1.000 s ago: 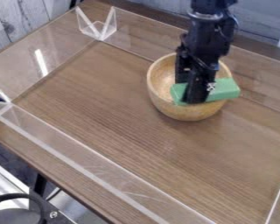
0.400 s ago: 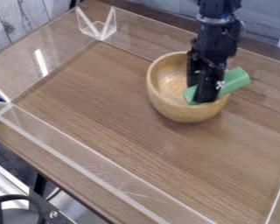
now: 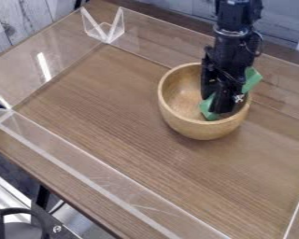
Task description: Put the green block in the brown bowl
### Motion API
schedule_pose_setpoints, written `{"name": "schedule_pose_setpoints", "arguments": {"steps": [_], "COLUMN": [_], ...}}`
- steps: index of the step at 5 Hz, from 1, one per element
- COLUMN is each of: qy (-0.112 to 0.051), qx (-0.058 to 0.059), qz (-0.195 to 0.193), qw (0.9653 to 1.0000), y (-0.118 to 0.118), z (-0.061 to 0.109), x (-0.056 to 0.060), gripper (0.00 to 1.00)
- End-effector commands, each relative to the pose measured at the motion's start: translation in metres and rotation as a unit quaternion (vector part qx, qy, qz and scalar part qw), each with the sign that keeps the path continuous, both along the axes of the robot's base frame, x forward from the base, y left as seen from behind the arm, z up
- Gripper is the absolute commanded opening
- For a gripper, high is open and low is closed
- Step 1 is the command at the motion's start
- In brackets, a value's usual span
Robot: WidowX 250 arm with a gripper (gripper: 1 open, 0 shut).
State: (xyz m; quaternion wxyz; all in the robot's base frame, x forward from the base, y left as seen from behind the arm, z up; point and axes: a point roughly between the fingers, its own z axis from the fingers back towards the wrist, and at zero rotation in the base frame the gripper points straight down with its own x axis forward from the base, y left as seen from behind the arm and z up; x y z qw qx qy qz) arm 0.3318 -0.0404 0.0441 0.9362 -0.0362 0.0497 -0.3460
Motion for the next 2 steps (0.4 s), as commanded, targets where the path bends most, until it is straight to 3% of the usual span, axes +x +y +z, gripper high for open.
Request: {"name": "schedule_pose_setpoints", "arguments": {"steps": [1, 2], "qy": [-0.035, -0.04], "qx": [0.015, 0.013], "qz": [0.0, 0.006], "qw": [0.9993, 0.9991], "y": [-0.0045, -0.0072], "z": [0.0154, 0.0134], "x": [0.0067, 0.0076], "gripper": [0.0, 0.0]}}
